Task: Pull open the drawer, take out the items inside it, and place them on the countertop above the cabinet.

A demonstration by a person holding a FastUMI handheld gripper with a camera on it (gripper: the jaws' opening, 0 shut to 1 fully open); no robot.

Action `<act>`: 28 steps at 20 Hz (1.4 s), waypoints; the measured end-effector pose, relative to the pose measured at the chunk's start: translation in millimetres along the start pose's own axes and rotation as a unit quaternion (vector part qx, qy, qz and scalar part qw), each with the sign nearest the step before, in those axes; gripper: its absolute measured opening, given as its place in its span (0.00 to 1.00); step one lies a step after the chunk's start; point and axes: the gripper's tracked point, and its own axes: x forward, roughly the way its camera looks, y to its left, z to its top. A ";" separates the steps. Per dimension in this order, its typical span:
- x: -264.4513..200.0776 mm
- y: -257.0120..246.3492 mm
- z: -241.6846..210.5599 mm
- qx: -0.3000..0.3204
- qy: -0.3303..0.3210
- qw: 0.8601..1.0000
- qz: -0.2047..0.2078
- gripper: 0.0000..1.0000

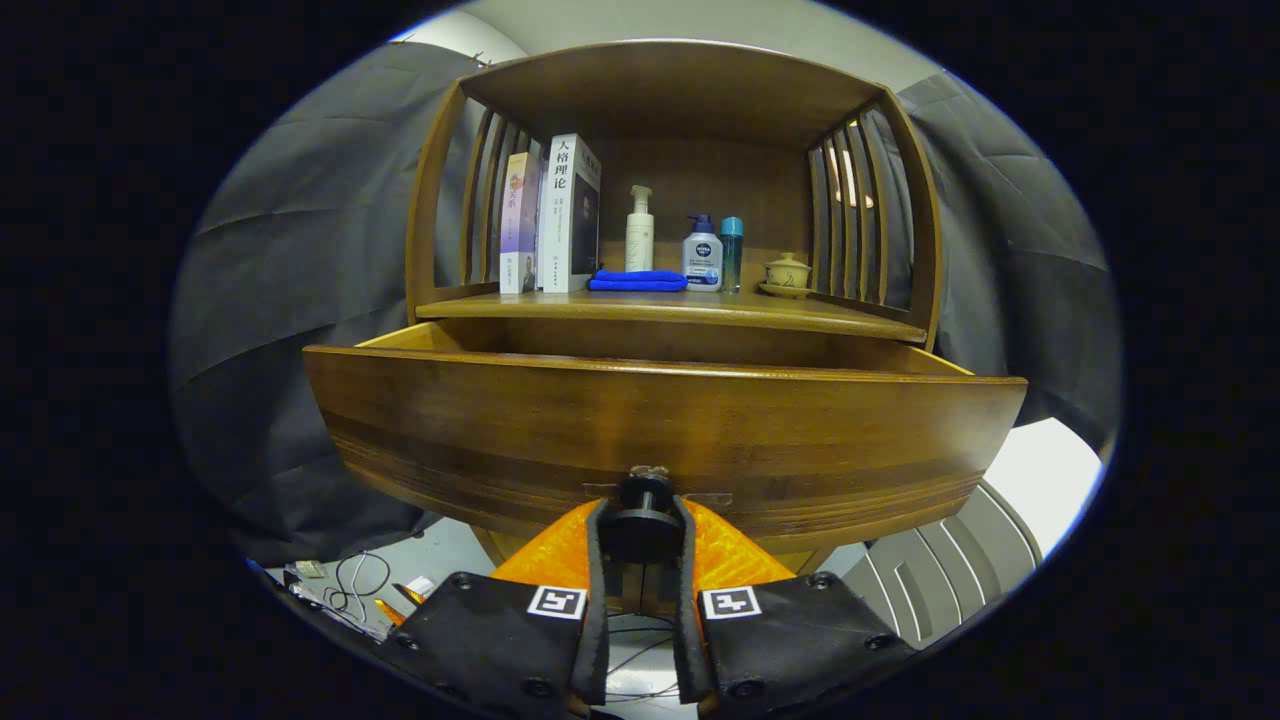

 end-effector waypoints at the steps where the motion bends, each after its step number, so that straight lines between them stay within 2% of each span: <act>1: -4.0 0.3 -2.4 0.001 0.001 1.000 0.002 0.28; 10: -25.6 6.7 -11.2 -0.019 -0.011 1.000 0.005 0.28; 15: -29.8 6.3 -5.0 -0.001 -0.028 0.999 0.018 0.47; 20: -39.7 -4.3 21.2 -0.007 -0.067 0.998 0.012 0.92; 28: -59.3 -11.7 91.3 0.003 -0.137 0.990 0.028 0.96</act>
